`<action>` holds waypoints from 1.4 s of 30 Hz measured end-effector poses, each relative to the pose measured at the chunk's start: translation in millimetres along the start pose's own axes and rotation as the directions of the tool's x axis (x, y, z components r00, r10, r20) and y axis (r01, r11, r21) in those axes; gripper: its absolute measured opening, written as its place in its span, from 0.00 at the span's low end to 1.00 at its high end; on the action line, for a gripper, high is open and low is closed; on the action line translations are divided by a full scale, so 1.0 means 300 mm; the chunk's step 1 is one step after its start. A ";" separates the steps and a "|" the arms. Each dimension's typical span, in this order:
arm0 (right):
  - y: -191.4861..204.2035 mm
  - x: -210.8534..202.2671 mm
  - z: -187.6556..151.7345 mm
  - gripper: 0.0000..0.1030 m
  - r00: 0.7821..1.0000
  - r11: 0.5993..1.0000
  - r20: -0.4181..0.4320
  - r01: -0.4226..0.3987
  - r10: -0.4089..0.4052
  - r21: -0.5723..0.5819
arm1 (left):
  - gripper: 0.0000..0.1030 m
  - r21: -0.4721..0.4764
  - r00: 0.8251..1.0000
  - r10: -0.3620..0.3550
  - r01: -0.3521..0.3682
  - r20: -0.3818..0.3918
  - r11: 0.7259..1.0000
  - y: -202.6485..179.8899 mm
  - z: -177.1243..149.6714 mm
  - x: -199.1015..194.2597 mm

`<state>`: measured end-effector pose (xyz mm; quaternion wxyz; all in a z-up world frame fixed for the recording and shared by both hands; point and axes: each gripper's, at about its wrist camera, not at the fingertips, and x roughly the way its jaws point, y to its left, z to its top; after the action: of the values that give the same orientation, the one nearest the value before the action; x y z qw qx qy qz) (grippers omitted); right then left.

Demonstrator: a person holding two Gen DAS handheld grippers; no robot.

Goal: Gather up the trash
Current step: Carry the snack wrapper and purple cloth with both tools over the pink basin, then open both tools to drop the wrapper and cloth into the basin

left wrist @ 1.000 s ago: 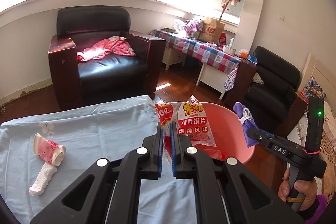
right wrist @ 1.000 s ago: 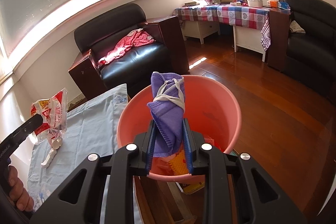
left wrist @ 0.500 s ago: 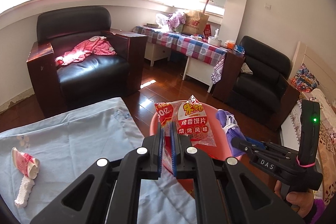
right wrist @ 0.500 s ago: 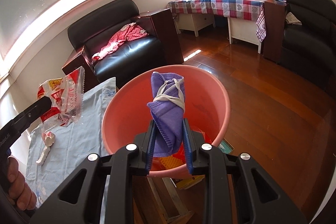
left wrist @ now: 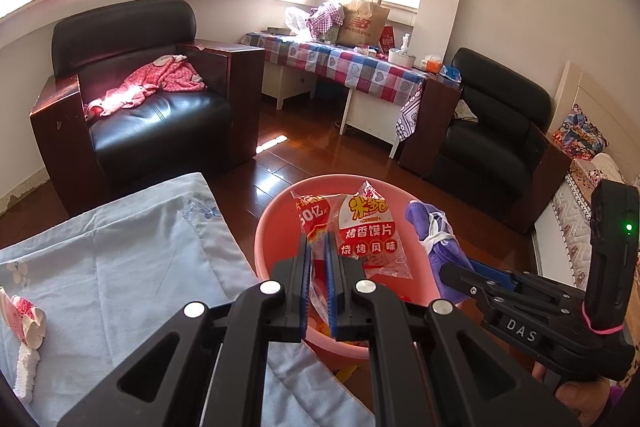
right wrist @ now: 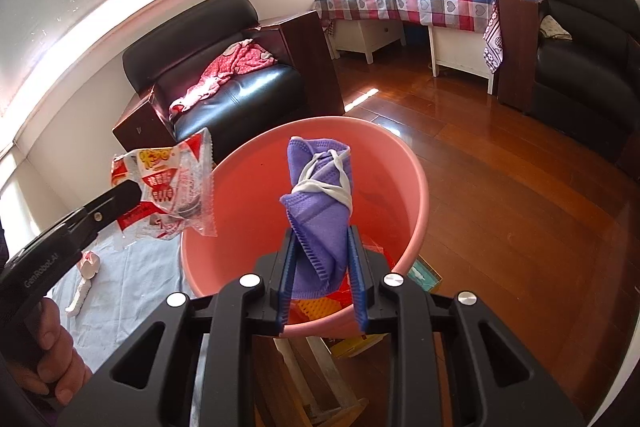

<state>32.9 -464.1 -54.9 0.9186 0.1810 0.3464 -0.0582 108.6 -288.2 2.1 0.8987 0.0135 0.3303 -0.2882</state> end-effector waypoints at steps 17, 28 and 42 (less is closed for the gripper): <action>-0.016 0.004 -0.018 0.24 1.000 1.000 -0.009 -0.001 0.001 0.007 | 0.34 -0.039 1.000 -0.001 0.001 -0.015 0.999 0.015 0.006 0.042; -0.023 0.035 -0.015 0.25 1.000 1.000 -0.021 0.009 -0.008 0.024 | 0.34 -0.072 1.000 -0.001 0.000 -0.003 0.997 0.058 -0.001 0.004; -0.039 0.060 -0.018 0.38 0.998 0.996 -0.056 -0.003 0.007 0.084 | 0.35 -0.085 1.000 -0.002 0.003 0.009 0.996 0.077 -0.019 -0.038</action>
<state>40.3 -472.7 -73.9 0.9002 0.2219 0.3690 -0.0654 110.3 -261.8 0.6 0.8997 -0.0265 0.3381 -0.2749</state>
